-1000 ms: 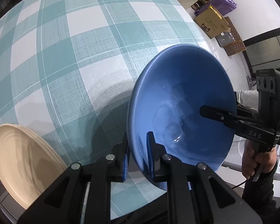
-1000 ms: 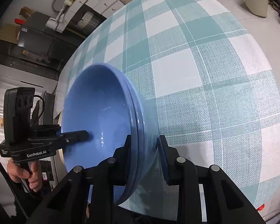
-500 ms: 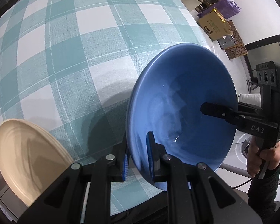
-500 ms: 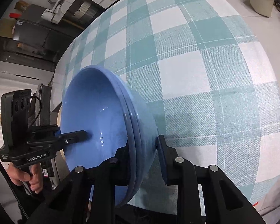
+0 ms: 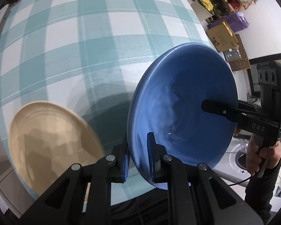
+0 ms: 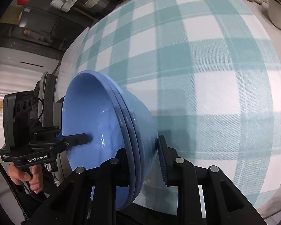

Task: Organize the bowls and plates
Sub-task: 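Lift the stack of three blue bowls with both grippers toward the cream plates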

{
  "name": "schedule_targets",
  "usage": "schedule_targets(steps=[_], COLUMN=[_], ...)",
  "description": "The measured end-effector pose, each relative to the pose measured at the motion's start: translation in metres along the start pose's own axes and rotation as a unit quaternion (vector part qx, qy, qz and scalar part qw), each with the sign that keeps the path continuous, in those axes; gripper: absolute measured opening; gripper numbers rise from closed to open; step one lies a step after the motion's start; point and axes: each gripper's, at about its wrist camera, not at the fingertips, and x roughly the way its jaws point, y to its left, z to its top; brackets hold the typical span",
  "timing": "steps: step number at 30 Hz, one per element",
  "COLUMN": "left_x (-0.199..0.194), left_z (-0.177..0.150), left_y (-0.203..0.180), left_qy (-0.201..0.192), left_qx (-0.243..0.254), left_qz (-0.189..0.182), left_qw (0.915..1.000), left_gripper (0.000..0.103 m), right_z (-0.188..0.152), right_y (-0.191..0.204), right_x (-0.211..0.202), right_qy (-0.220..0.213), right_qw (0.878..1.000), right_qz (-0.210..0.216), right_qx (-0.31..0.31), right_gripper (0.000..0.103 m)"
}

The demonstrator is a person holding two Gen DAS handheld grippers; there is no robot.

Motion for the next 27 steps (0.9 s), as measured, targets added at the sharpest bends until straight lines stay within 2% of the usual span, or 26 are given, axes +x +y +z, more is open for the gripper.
schedule_targets(steps=[7, 16, 27], left_x=[-0.025, -0.038, -0.066], left_z=[-0.001, -0.004, -0.025], left_y=[0.022, 0.047, 0.081], left_qy=[-0.014, -0.015, -0.035], left_qx=[-0.031, -0.057, -0.096], left_qz=[0.011, 0.016, 0.005], left_qw=[0.9994, 0.9981, 0.9948], left_gripper=[0.014, 0.014, 0.014], right_z=[0.016, 0.036, 0.044], right_y=[0.037, 0.064, 0.106], right_x=[0.005, 0.017, 0.028], right_qy=[0.034, 0.055, 0.082], right_qw=[0.999, 0.998, 0.994], right_qz=[0.011, 0.018, 0.021], right_qx=[-0.023, -0.034, -0.063], right_gripper=[0.023, 0.023, 0.023])
